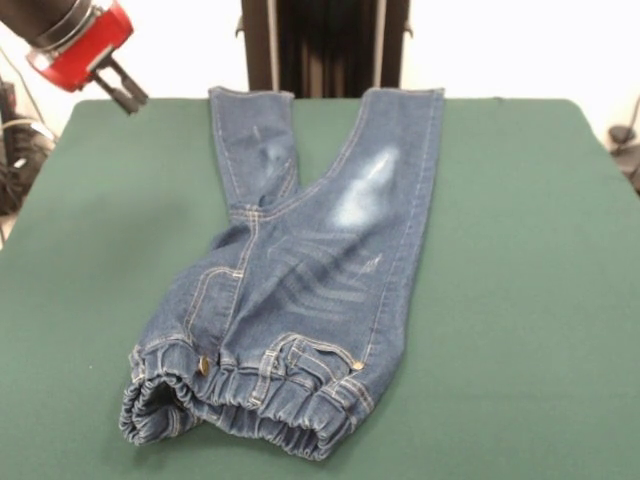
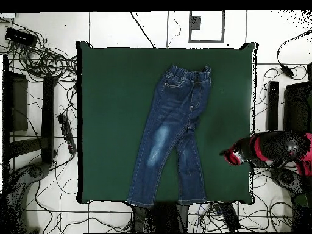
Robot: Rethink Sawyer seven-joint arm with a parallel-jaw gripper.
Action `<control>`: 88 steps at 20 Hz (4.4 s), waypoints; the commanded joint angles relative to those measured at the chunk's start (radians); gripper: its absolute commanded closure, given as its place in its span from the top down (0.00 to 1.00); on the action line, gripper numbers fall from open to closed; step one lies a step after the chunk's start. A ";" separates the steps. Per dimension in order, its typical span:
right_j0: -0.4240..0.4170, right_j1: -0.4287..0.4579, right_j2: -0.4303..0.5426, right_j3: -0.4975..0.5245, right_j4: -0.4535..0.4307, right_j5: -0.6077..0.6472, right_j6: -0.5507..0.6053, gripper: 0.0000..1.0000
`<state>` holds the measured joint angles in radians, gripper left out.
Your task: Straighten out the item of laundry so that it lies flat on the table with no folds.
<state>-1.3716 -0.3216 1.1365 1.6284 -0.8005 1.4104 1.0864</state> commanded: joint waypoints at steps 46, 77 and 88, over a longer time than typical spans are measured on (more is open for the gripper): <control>0.715 -0.432 -0.528 0.108 0.061 -0.872 0.739 0.00; 1.248 -0.249 -1.043 0.005 0.207 -1.415 1.266 0.00; 1.109 -0.215 -0.868 0.044 0.228 -1.292 1.064 1.00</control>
<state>-0.2330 -0.5973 0.1332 1.6474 -0.5990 -0.0017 2.1327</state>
